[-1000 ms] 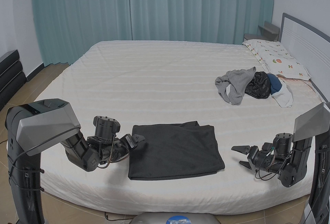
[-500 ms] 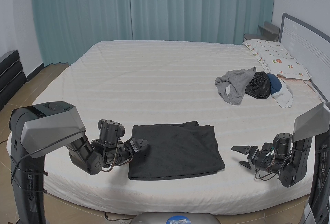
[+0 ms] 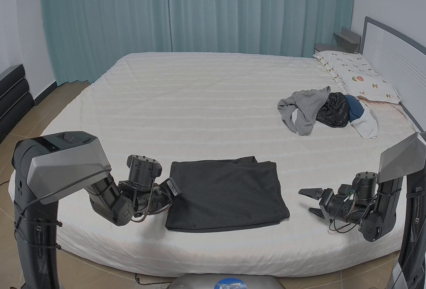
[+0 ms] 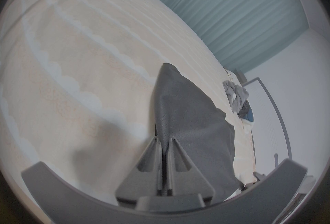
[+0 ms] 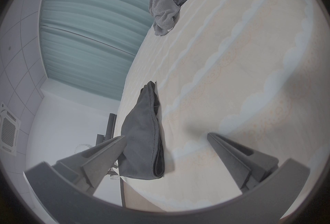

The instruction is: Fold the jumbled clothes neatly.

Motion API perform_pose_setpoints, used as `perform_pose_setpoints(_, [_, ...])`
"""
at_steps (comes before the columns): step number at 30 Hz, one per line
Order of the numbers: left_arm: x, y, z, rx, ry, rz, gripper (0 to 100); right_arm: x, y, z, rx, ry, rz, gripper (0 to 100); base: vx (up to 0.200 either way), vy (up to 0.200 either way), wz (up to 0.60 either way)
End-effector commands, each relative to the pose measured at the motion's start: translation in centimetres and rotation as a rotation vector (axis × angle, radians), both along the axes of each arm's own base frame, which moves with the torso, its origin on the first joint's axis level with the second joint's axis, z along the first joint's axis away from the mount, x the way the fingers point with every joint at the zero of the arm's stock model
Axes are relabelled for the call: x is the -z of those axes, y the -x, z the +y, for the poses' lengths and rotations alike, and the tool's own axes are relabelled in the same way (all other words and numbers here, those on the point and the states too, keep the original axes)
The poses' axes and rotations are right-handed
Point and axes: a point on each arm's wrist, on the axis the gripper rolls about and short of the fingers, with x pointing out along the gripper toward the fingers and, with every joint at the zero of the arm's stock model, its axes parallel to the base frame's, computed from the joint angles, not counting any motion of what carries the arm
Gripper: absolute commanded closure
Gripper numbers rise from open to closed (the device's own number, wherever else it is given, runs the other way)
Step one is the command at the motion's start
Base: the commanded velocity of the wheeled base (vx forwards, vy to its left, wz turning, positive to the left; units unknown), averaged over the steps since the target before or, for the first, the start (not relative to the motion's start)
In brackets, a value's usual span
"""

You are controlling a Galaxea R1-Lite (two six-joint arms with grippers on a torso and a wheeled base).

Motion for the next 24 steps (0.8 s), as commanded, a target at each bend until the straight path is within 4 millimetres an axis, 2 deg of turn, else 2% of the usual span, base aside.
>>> perform_pose_setpoints(1, [-0.38,-0.18,0.05,-0.045,0.020,-0.004,100,0.01,-0.01,0.09,-0.003,-0.001,-0.005,0,0.000,0.000,0.00])
perform_pose_setpoints(24, [-0.83,-0.25,0.49,-0.109,0.047,-0.039,100,-0.02,0.02,0.09,-0.003,-0.001,-0.005,0,0.000,0.000,0.00])
